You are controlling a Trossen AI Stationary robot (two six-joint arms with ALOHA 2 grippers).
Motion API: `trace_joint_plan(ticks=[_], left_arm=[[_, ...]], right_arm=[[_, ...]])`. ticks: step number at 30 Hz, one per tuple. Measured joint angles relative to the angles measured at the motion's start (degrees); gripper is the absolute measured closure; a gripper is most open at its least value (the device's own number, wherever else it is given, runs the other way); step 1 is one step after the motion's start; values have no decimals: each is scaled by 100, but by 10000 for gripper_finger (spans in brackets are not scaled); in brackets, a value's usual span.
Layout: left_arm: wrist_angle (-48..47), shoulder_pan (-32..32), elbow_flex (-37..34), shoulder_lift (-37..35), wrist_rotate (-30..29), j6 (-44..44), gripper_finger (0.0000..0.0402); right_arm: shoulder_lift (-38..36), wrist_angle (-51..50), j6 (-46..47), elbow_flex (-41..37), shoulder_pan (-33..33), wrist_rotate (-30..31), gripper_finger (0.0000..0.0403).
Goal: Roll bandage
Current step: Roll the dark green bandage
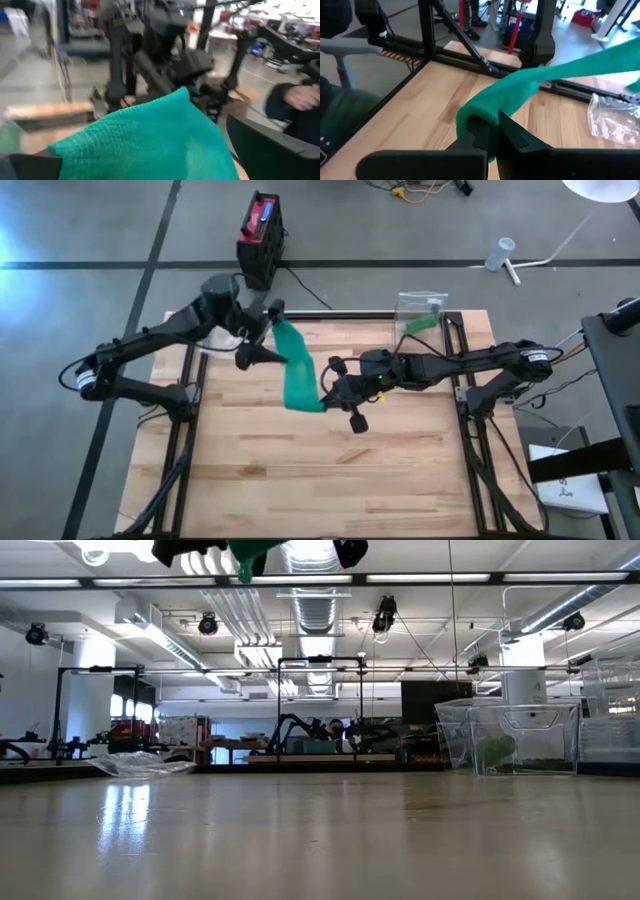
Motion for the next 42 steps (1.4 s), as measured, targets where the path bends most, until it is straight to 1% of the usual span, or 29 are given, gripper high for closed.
trace_joint_plan(ticks=[2, 4, 6, 8, 11, 13, 15, 17, 21, 25, 27, 29, 30, 32, 34, 37, 42], left_arm=[[-850, -9, 350, 90, 59, 138, 52], [-1897, -2, 727, 197, 52, 318, 43], [-2787, 11, 1179, 340, -121, 383, 34], [-3532, 13, 1583, 484, -638, 207, 27], [-4478, 12, 2127, 831, -1757, -746, 23], [-5442, 74, 2520, 1136, -2273, -957, 27], [-6171, 123, 2908, 1428, -2557, -766, 35], [-6518, 135, 3179, 1670, -2591, -466, 44], [-6286, 124, 3568, 1995, -2609, 488, 58], [-5684, 137, 3891, 2043, -2315, 1446, 64], [-5491, 173, 4080, 2036, -2426, 1737, 66], [-5505, 250, 4183, 1964, -2495, 1941, 69], [-5511, 311, 4188, 1887, -2506, 1995, 70], [-5448, 427, 4066, 1636, -2458, 2021, 73], [-5395, 480, 3729, 1275, -2211, 1951, 77], [-4783, 450, 2762, 586, -1819, 1752, 81], [-2723, 78, 582, -848, -1824, 985, 83]], right_arm=[[25, 52, 4, 0, -12, 9, 400], [45, -22, -1, -3, -21, 8, 400], [64, -23, 3, -4, -24, 10, 400], [91, -22, 123, -4, -35, 10, 400], [162, -184, 388, -4, -50, 14, 400], [171, -289, 405, -4, -55, 18, 400], [171, -291, 383, -4, -48, -24, 400], [171, -235, 351, -4, -39, -268, 400], [171, -212, 396, 11, -37, -756, 400], [171, -299, 445, 2, -37, -1065, 400], [171, -314, 416, 0, -37, -1087, 400], [171, -314, 342, -1, -9, -1098, 400], [171, -300, 336, -1, -2, -1127, 400], [160, -203, 339, -6, -3, -1376, 400], [134, -19, 383, -7, -32, -1527, 400], [88, 232, 417, -7, -94, -1525, 400], [20, 420, 274, -9, -216, -1464, 400]])
